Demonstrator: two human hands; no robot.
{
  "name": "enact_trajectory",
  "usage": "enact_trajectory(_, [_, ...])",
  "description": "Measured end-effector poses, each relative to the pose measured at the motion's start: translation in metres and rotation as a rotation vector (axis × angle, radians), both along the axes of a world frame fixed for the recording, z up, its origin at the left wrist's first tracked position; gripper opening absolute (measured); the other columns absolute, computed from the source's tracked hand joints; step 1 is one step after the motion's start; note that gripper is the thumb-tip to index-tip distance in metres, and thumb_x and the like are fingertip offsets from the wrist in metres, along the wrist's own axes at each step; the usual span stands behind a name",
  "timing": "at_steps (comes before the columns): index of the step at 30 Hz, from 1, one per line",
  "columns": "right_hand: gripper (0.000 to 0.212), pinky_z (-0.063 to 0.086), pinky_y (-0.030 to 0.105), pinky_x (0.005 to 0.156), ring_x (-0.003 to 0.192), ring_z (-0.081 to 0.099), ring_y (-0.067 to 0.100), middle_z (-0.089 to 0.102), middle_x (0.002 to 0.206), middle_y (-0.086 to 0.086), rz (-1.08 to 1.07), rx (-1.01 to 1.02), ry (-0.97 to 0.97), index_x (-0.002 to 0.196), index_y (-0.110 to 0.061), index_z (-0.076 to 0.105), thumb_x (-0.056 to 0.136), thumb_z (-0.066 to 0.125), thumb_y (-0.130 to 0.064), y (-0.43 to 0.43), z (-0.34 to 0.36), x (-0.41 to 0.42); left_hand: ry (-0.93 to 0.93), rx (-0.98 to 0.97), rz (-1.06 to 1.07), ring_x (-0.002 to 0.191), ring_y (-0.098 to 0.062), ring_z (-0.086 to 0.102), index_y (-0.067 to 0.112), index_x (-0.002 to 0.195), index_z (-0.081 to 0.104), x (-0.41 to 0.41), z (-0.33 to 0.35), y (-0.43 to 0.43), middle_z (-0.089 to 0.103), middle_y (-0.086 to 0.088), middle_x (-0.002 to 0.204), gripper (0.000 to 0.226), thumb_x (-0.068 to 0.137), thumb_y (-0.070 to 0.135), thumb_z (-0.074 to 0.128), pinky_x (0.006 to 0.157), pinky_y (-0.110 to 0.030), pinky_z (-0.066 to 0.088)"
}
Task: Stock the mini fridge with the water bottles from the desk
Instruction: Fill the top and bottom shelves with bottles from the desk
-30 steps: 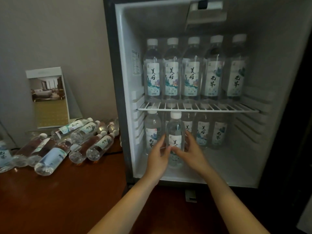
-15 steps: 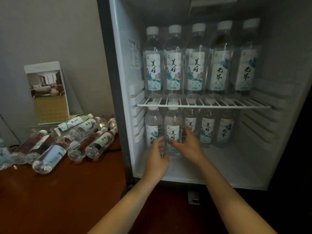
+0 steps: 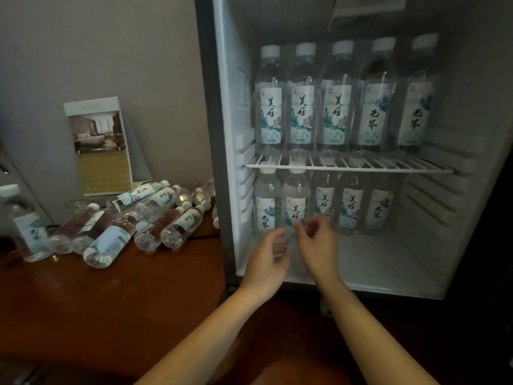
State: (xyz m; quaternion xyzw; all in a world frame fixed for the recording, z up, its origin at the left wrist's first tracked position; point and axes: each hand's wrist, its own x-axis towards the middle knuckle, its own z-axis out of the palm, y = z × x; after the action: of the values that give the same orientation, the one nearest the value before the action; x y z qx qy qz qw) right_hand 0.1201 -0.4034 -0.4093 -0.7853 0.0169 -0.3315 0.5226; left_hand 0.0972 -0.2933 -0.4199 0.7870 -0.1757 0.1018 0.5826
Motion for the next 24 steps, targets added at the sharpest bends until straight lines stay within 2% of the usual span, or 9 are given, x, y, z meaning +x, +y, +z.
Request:
enact_trajectory(2, [0.021, 0.038, 0.013, 0.055, 0.060, 0.051, 0.011, 0.054, 0.062, -0.002, 0.056, 0.025, 0.005, 0.074, -0.009, 0.057, 0.091, 0.058, -0.020, 0.013, 0.000, -0.007, 0.007, 0.007, -0.014, 0.092, -0.003, 0.058, 0.026, 0.110, 0.053, -0.011, 0.001, 0.013, 0.059, 0.011, 0.096, 0.031, 0.091, 0.002, 0.052, 0.080, -0.012, 0.044])
enact_trajectory(4, [0.030, 0.041, 0.029, 0.059, 0.057, 0.051, 0.016, 0.054, 0.058, 0.004, 0.143, 0.041, 0.028, 0.066, -0.007, 0.057, 0.093, 0.055, -0.021, 0.030, 0.002, -0.015, 0.014, -0.003, -0.021, 0.086, -0.006, 0.061, 0.032, 0.096, 0.056, -0.021, 0.000, 0.029, 0.062, 0.011, 0.088, 0.033, 0.090, 0.000, 0.051, 0.079, -0.018, 0.046])
enact_trajectory(7, [0.033, 0.044, 0.032, 0.059, 0.058, 0.054, 0.021, 0.055, 0.057, 0.008, 0.234, 0.045, 0.038, 0.062, -0.012, 0.054, 0.093, 0.054, -0.021, 0.059, 0.003, -0.026, 0.027, -0.026, 0.026, 0.080, -0.007, 0.064, 0.035, 0.089, 0.060, -0.034, -0.004, 0.060, 0.066, 0.007, 0.083, 0.035, 0.090, 0.001, 0.052, 0.075, -0.026, 0.050])
enact_trajectory(9, [0.034, 0.048, 0.038, 0.062, 0.063, 0.060, 0.030, 0.060, 0.061, 0.016, 0.277, 0.034, 0.053, 0.061, -0.015, 0.055, 0.093, 0.054, -0.022, 0.078, 0.002, -0.031, 0.036, -0.026, 0.085, 0.077, -0.004, 0.064, 0.032, 0.086, 0.062, -0.040, -0.005, 0.084, 0.067, 0.007, 0.083, 0.032, 0.091, 0.003, 0.052, 0.072, -0.024, 0.051])
enact_trajectory(11, [0.033, 0.050, 0.040, 0.063, 0.062, 0.061, 0.030, 0.061, 0.061, 0.014, 0.319, 0.032, 0.083, 0.060, -0.020, 0.056, 0.093, 0.054, -0.025, 0.098, -0.002, -0.033, 0.063, -0.043, 0.157, 0.073, 0.000, 0.063, 0.030, 0.086, 0.063, -0.042, -0.008, 0.110, 0.066, 0.006, 0.083, 0.032, 0.091, 0.002, 0.050, 0.067, -0.019, 0.050])
enact_trajectory(15, [0.032, 0.050, 0.039, 0.063, 0.060, 0.061, 0.026, 0.061, 0.058, 0.008, 0.396, -0.022, 0.135, 0.061, -0.021, 0.058, 0.092, 0.055, -0.027, 0.138, -0.012, -0.032, 0.104, -0.080, 0.312, 0.073, -0.007, 0.061, 0.026, 0.087, 0.062, -0.037, -0.015, 0.157, 0.065, 0.003, 0.083, 0.030, 0.091, 0.000, 0.048, 0.064, -0.019, 0.048])
enact_trajectory(19, [0.023, 0.051, 0.040, 0.071, 0.072, 0.064, 0.025, 0.066, 0.070, 0.007, 0.434, -0.056, 0.242, 0.074, -0.014, 0.065, 0.092, 0.054, -0.023, 0.173, -0.026, -0.012, 0.125, -0.077, 0.464, 0.078, -0.012, 0.061, 0.027, 0.086, 0.060, -0.017, -0.023, 0.193, 0.063, 0.001, 0.089, 0.030, 0.090, 0.000, 0.049, 0.074, -0.030, 0.050])
enact_trajectory(21, [0.015, 0.050, 0.038, 0.082, 0.089, 0.064, 0.025, 0.069, 0.091, 0.007, 0.419, -0.043, 0.317, 0.093, -0.014, 0.067, 0.092, 0.053, -0.019, 0.188, -0.032, 0.005, 0.105, -0.045, 0.533, 0.086, -0.017, 0.061, 0.024, 0.091, 0.061, 0.001, -0.027, 0.203, 0.062, -0.001, 0.094, 0.025, 0.089, 0.001, 0.051, 0.080, -0.034, 0.049])
enact_trajectory(24, [0.029, 0.043, 0.035, 0.096, 0.114, 0.056, 0.026, 0.061, 0.122, 0.010, 0.386, 0.070, 0.454, 0.123, -0.010, 0.055, 0.095, 0.047, -0.017, 0.209, -0.034, 0.035, 0.063, 0.044, 0.613, 0.095, -0.012, 0.056, 0.018, 0.108, 0.060, 0.033, -0.025, 0.206, 0.056, -0.003, 0.114, 0.023, 0.090, 0.006, 0.052, 0.084, -0.025, 0.045])
